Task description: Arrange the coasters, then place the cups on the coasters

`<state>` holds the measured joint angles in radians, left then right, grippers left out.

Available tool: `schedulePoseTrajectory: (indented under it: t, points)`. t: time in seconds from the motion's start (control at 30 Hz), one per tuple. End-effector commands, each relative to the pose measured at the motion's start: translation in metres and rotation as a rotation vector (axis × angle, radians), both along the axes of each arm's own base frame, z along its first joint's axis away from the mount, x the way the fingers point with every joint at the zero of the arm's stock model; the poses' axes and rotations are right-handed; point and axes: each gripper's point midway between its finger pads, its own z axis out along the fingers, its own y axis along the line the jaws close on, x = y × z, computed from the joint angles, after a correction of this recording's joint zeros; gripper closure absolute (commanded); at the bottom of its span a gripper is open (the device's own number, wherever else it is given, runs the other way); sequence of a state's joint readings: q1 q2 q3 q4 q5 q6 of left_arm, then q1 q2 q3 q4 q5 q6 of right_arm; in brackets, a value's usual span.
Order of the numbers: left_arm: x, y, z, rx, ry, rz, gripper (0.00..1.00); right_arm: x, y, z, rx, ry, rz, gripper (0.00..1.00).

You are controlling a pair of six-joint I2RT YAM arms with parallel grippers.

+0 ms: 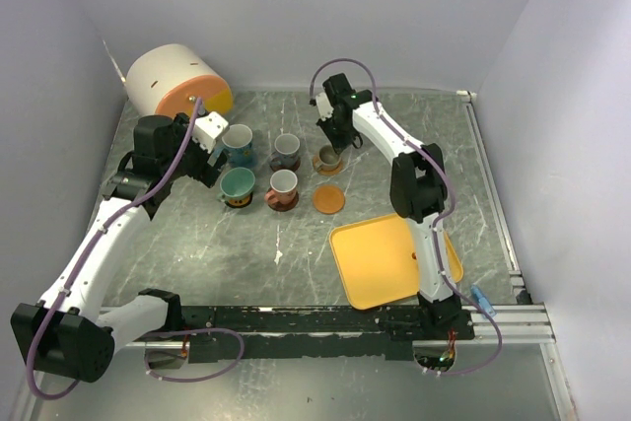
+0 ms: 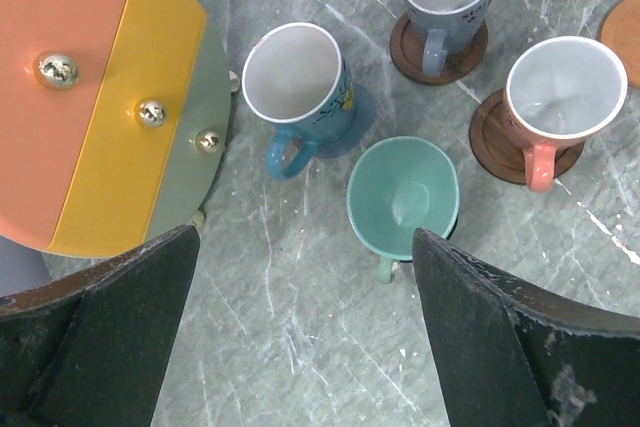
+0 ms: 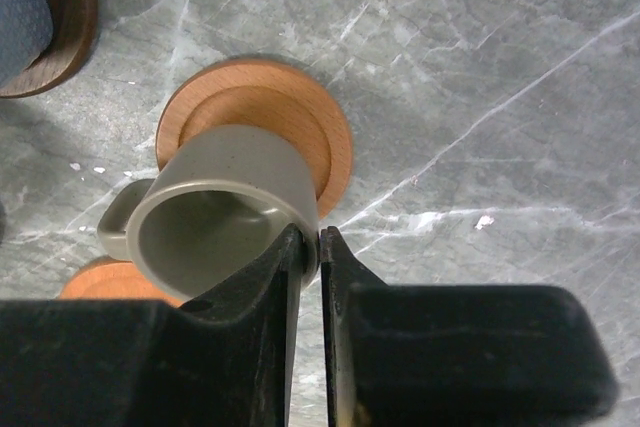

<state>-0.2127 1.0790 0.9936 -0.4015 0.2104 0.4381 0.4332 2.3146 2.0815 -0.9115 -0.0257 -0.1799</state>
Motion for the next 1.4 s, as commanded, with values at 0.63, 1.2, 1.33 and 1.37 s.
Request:
schedulePoseTrajectory:
  t: [0.63, 1.2, 1.33, 1.37]
  points:
    - [-0.001, 0.001, -0.003, 0.008, 0.001, -0.013, 0.01, 0.014, 0.005, 0.038, 0.028, -0.098, -0.003, 0.75]
    - [0.000, 0.002, -0.010, 0.015, 0.029, -0.009, 0.01, -0.062, -0.068, 0.119, -0.009, -0.228, 0.037, 0.35]
    - [0.002, -0.001, -0.013, 0.018, 0.044, -0.025, 0.01, -0.105, -0.112, 0.113, -0.028, -0.174, -0.013, 0.34]
    - [0.002, -0.001, -0.013, 0.019, 0.045, -0.027, 0.01, -0.115, -0.125, 0.110, -0.034, -0.154, -0.031, 0.35]
